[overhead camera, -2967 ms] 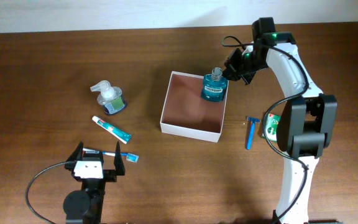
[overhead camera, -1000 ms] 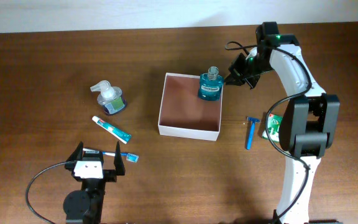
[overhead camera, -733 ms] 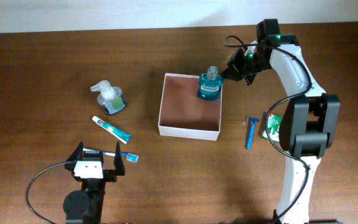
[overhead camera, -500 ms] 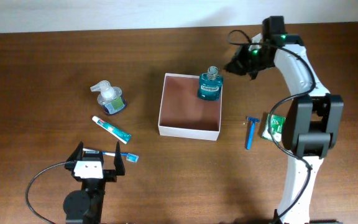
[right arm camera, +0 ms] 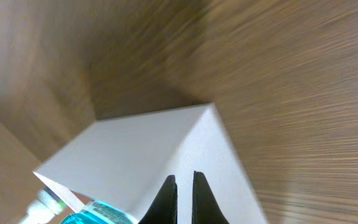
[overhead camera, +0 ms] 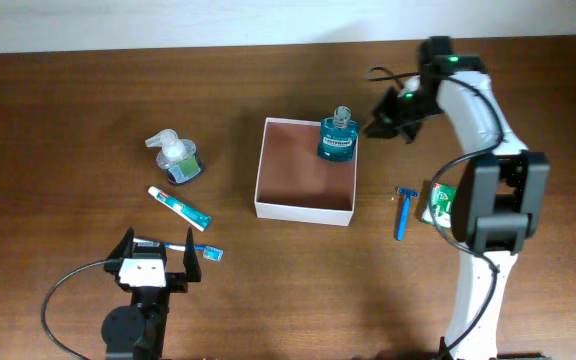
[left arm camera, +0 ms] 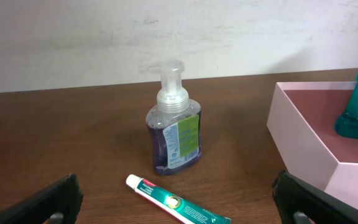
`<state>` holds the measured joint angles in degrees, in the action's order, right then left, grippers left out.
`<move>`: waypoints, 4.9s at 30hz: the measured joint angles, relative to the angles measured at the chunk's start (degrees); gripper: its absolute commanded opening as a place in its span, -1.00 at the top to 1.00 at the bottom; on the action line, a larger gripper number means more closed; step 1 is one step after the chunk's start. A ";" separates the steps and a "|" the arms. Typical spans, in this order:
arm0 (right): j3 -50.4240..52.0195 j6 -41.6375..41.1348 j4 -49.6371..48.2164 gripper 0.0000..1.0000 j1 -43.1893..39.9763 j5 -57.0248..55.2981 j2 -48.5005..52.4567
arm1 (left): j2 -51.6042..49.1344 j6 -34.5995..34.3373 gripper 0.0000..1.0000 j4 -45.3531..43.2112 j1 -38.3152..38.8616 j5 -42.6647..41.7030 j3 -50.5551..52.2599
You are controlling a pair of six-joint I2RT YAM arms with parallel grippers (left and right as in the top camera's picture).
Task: Pack container
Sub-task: 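Move the right gripper right, over the green Dettol soap box, then lower the right gripper and grasp the Dettol soap box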
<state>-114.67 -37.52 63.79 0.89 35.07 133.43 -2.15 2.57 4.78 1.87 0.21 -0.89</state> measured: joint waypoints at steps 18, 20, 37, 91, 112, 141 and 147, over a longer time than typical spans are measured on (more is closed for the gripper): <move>0.00 7.32 1.25 0.92 -5.75 -1.81 0.00 | 0.02 0.02 -0.99 0.00 0.00 0.00 -0.02; -0.02 11.21 5.60 0.84 -8.68 -3.10 -0.09 | 0.00 0.02 -0.99 0.00 0.00 0.00 -0.02; -5.07 26.16 33.29 -0.30 -15.04 -31.15 -17.75 | 0.00 0.00 -0.99 0.00 0.00 0.00 0.00; 40.98 29.79 -5.22 -0.98 -7.54 -37.35 -41.44 | 0.00 0.00 -0.99 0.00 0.00 0.00 0.00; 41.16 21.64 -9.55 -0.58 -7.54 -34.77 -31.17 | 0.00 0.00 -0.99 0.00 0.00 0.00 -0.02; 41.83 30.10 -12.98 -0.41 -13.70 -28.92 -24.06 | 0.00 0.00 -0.99 0.00 0.00 0.00 -0.02; 42.60 26.51 -14.14 -0.17 -13.70 -28.87 -24.06 | 0.00 0.00 -0.99 0.00 0.00 0.00 -0.02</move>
<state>-72.07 -11.00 49.65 -12.82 6.20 109.36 -2.15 2.57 4.78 1.87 0.21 -0.91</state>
